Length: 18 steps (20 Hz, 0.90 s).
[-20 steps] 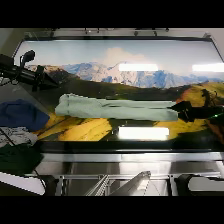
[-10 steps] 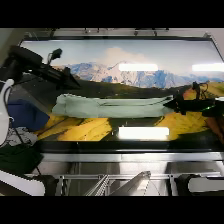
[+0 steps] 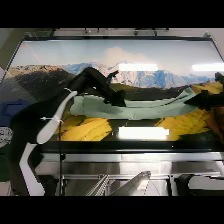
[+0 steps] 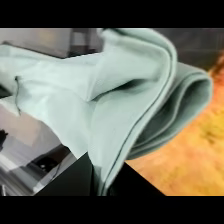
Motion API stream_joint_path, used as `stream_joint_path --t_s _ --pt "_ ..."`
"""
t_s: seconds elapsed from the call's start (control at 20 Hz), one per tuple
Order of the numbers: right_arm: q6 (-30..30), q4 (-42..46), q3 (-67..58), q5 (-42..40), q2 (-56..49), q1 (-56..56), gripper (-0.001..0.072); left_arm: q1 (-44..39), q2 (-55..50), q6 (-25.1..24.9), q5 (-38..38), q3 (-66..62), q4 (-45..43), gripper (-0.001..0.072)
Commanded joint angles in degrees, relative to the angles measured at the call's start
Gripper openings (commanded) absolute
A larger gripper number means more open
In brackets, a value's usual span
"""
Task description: Fold the shirts.
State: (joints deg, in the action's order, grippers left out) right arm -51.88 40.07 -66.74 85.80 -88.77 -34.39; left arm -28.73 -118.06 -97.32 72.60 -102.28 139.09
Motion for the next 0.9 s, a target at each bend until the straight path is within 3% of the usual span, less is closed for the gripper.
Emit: stream_joint_path --t_s 0.0,0.2,0.5,0.7,0.85 --pt "2.9 -2.2 -2.0 5.5 0.1 -1.4 0.0017 -7.0 -7.0 5.5 -8.1 -7.9 -0.1 0.0013" --pt "5.4 -11.2 -3.3 9.3 0.1 -1.3 0.0016 -9.2 -14.1 10.1 -7.0 -15.7 0.6 0.0013" --pt "5.6 -22.7 -5.2 13.7 0.4 -1.2 0.0017 -8.0 -14.9 9.9 -7.3 -14.7 10.1 0.0022" --pt "5.1 -23.5 -5.3 13.7 2.8 1.9 0.0017 -4.9 -6.0 0.6 1.1 -18.4 12.8 0.0023" --pt "3.5 -23.4 -5.3 11.8 5.0 11.3 0.0017 2.3 7.6 -3.0 11.8 -10.5 5.0 0.0022"
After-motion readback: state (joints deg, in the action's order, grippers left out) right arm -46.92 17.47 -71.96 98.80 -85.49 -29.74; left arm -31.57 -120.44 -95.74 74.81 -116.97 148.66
